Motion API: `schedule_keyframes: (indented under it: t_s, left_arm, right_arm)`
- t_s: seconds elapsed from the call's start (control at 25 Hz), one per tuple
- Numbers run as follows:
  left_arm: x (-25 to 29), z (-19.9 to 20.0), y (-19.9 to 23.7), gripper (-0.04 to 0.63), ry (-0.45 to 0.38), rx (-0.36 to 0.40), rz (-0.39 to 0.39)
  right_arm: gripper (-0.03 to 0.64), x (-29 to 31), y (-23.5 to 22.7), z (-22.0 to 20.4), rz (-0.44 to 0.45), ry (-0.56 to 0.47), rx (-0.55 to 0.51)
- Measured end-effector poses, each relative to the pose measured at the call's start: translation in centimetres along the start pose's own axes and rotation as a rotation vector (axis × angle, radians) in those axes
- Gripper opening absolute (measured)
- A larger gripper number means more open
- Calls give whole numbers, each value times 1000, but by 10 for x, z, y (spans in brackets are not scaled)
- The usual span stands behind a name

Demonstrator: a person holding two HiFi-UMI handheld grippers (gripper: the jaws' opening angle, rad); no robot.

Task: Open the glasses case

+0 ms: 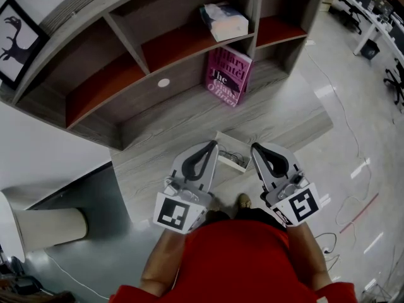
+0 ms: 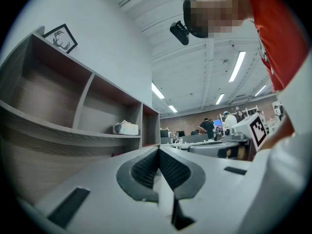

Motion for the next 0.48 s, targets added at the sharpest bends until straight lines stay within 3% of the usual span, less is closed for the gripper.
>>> schedule_keyframes:
  t_s: [0.48]
  left_arm:
    - [6, -5, 3, 8, 3, -1, -11]
  right_arm:
    - [3, 3, -5, -8, -3, 20, 8]
Point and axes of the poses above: the fingertips, and each gripper's own axes: x forward along the fingers, y to its left, z out of its top, the point moved 3 cm from there along -x, backward along the fingers, and after that the axes turned 3 degrees about -z, right-handed, at the moved point
